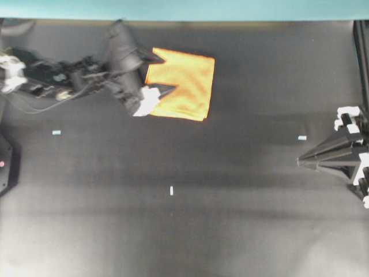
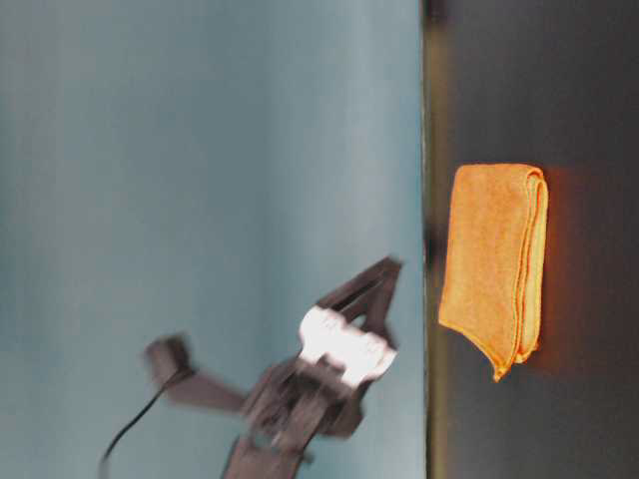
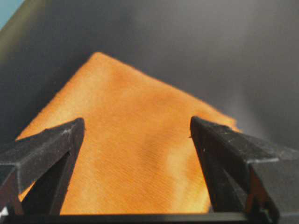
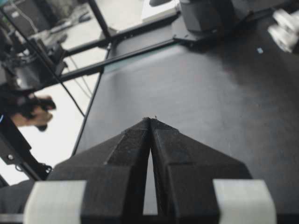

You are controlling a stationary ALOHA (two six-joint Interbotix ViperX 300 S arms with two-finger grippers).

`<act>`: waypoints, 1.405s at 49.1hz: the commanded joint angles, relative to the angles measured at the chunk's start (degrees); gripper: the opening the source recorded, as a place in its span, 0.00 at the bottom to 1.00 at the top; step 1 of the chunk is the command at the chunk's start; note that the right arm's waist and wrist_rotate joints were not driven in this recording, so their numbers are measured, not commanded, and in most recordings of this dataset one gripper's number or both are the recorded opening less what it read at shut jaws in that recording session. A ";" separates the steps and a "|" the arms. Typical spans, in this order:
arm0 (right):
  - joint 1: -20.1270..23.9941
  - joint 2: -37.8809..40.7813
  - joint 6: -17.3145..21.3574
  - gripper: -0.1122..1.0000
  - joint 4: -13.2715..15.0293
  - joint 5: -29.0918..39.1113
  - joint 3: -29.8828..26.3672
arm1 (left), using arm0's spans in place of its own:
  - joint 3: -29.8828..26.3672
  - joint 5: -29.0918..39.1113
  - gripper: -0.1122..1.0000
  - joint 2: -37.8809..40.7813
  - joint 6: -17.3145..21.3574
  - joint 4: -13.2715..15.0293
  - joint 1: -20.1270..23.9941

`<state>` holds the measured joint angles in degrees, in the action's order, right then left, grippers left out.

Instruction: Push an orange cloth with the left arm to wipe the desk.

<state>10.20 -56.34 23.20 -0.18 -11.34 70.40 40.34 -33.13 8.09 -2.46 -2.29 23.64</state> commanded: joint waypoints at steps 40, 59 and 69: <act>0.00 -1.93 -0.09 0.10 0.00 -0.18 1.41 | -7.38 6.68 0.86 13.89 -1.49 -0.26 1.93; 0.00 -2.99 0.00 0.10 0.00 -0.18 1.76 | 1.93 6.33 0.86 7.38 -1.41 -0.18 -3.52; 0.00 -3.60 0.00 0.10 0.09 -0.18 2.11 | 7.12 5.36 0.86 5.27 -1.58 -0.26 -10.55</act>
<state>10.20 -60.03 23.20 -0.09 -11.25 72.77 45.97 -26.98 14.68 -3.96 -2.37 16.44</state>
